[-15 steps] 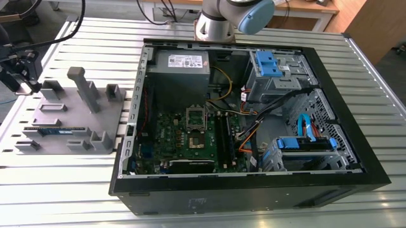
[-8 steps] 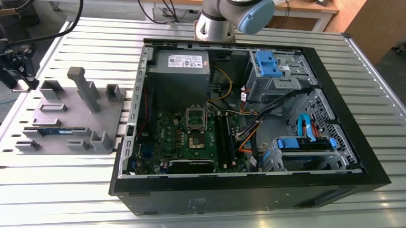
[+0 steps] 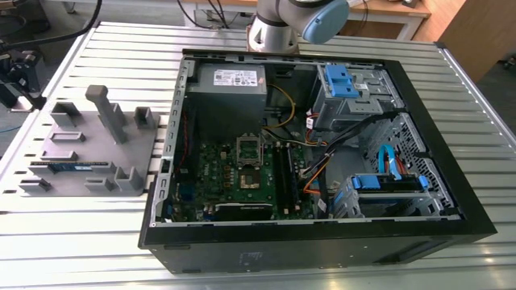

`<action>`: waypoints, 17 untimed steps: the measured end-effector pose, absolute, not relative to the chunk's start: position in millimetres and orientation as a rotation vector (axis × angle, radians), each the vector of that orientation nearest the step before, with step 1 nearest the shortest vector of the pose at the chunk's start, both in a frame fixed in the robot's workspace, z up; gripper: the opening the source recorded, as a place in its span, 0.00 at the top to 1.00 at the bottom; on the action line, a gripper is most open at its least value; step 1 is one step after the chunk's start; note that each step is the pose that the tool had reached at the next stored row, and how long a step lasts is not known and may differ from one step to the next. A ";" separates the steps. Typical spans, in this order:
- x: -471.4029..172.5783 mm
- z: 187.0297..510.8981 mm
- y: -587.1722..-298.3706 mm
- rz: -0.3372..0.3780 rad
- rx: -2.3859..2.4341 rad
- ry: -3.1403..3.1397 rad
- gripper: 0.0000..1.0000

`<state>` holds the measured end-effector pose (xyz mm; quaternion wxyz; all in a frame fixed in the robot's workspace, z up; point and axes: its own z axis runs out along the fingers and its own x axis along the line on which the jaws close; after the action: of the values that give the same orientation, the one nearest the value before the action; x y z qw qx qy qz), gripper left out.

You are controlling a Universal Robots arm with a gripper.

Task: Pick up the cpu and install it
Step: 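Pick up the cpu and move it towards the insertion slot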

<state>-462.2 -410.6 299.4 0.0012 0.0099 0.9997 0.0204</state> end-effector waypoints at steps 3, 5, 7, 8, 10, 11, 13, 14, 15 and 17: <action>-462.2 303.6 -410.6 0.064 0.031 3.138 0.53; -462.2 306.5 -410.6 0.064 0.031 3.138 0.53; -462.2 309.4 -410.6 0.064 0.031 3.138 0.53; -462.2 310.9 -410.6 0.064 0.031 3.138 0.53; -462.2 313.9 -410.6 0.064 0.031 3.138 0.53; -462.2 315.5 -410.6 0.064 0.031 3.138 0.53; -462.2 318.3 -410.6 0.064 0.031 3.138 0.53; -462.2 319.3 -410.6 0.064 0.031 3.139 0.53; -462.2 319.7 -410.6 0.064 0.031 3.138 0.53; -462.2 320.1 -410.6 0.064 0.031 3.138 0.53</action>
<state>-462.2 -410.6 320.1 0.0012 0.0099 0.9997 0.0203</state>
